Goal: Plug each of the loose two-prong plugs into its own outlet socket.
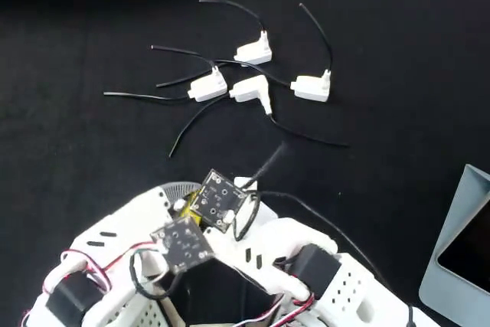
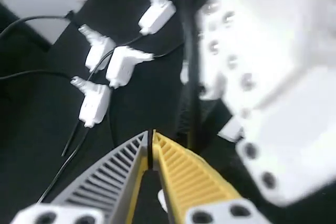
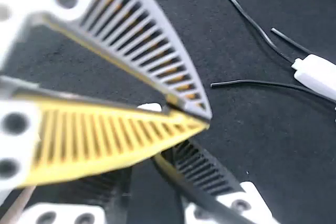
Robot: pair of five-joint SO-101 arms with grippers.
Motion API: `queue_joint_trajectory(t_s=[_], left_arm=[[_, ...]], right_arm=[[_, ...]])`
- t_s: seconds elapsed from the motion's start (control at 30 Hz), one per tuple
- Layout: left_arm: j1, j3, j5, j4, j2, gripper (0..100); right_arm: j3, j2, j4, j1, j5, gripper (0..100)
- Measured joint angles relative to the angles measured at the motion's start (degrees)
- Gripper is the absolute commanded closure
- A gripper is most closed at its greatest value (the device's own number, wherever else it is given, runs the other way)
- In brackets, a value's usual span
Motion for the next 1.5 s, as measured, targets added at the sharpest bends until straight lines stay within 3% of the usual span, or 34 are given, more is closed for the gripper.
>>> queue_joint_trajectory(t_s=[0.13,0.3,0.43,0.67,0.83,0.93,1.03,1.17,1.3,1.5], left_arm=[[-0.4,-0.7,0.0,0.3,0.0,97],[-9.2,-0.7,0.0,-2.8,0.0,97],[-15.5,-0.7,0.0,-5.5,0.0,97],[-16.9,1.2,4.1,-8.1,1.9,97],[-16.9,1.0,8.2,-12.1,13.6,85],[-17.0,-1.7,14.1,-12.7,24.6,77],[-17.0,-5.7,20.4,-13.0,36.0,76],[-13.5,-10.5,24.7,-13.4,47.5,76],[-5.5,-12.4,30.0,-14.2,53.9,76],[4.0,-12.4,37.5,-24.8,61.5,76]], right_arm=[[0.0,0.0,0.0,1.6,0.0,98.6],[-0.4,0.0,0.0,8.0,-0.3,98.6],[-5.4,0.0,1.4,17.8,-4.7,98.6],[-9.8,0.0,2.9,35.0,-6.5,98.6],[-9.8,0.0,2.7,40.4,-6.5,98.6],[-9.8,0.0,2.5,43.3,-6.5,98.6],[-9.8,0.0,1.5,46.0,-6.5,98.6],[-9.8,0.0,-0.4,48.3,-6.5,98.6],[-9.8,0.0,-0.8,51.9,-6.5,98.5],[-9.8,0.0,-0.9,56.5,-4.5,98.5]])
